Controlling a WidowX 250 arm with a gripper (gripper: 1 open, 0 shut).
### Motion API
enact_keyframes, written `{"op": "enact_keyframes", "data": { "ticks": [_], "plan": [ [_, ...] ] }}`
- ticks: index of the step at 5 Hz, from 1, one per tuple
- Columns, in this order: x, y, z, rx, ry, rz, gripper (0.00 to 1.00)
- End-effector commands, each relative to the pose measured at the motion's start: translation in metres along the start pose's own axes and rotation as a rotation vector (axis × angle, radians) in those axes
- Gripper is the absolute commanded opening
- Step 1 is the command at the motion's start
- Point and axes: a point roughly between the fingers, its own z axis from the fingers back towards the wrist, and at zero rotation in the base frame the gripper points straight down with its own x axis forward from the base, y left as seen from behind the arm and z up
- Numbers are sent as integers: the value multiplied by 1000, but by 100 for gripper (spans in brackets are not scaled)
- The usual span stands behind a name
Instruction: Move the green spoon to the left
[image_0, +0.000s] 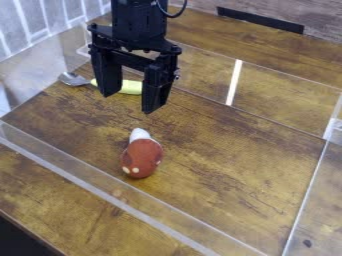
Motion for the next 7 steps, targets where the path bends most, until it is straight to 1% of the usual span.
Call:
{"op": "enact_keyframes", "data": {
  "ticks": [1, 2, 5, 6, 7],
  "plan": [
    [0, 1, -9, 2, 25, 39, 100],
    [14, 15, -12, -5, -19, 215, 100],
    [35, 39, -26, -26, -53, 467, 100],
    [44, 48, -29, -40, -69, 565, 100],
    [54, 57, -31, -62, -90, 678, 100]
  ]
}}
